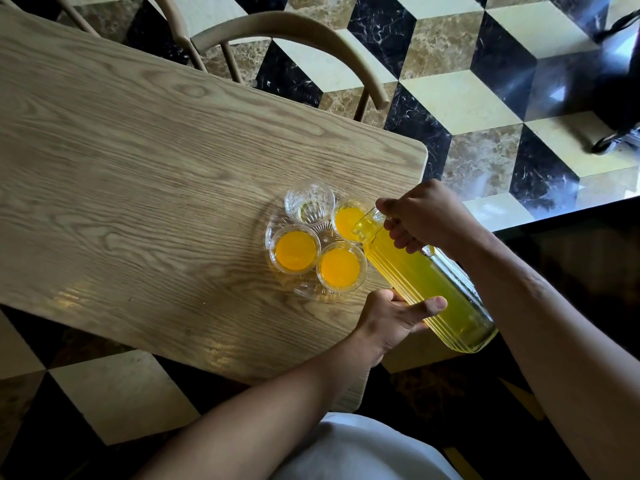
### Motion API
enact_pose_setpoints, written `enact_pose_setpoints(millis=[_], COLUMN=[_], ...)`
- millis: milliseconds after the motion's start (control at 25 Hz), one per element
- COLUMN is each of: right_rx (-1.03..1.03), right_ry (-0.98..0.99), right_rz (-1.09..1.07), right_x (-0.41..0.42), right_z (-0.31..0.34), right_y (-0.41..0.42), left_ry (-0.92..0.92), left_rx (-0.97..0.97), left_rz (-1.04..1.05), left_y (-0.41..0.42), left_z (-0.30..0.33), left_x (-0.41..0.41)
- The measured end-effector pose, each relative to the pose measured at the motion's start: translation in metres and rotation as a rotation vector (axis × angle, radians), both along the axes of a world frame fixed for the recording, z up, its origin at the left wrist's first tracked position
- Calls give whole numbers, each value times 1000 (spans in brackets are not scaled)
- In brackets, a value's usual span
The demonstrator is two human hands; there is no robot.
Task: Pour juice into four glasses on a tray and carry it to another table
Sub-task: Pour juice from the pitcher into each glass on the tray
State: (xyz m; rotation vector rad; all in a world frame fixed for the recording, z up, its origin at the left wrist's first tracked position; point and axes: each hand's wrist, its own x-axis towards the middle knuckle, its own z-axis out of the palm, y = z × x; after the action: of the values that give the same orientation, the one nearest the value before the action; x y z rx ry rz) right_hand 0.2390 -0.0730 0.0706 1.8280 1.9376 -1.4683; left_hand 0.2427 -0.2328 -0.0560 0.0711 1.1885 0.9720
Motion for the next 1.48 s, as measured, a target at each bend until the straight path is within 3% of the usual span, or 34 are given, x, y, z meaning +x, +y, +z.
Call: enact_pose_setpoints(millis=[480,760,1000,1480], right_rx=[15,12,14,56], right_ry=[13,109,198,234], right_rz=[2,-95,-156,-35], right_x=[1,19,23,-21], right_z=[2,1,6,20], right_y=[1,-4,-7,-12], left_ry=[40,183,317,297], left_rx=[14,-46,15,13], left_rz=[3,-59,-155,-26], left_y=[2,2,0,-4], left_z=[2,0,10,18], left_x=[0,-2,-8,-39])
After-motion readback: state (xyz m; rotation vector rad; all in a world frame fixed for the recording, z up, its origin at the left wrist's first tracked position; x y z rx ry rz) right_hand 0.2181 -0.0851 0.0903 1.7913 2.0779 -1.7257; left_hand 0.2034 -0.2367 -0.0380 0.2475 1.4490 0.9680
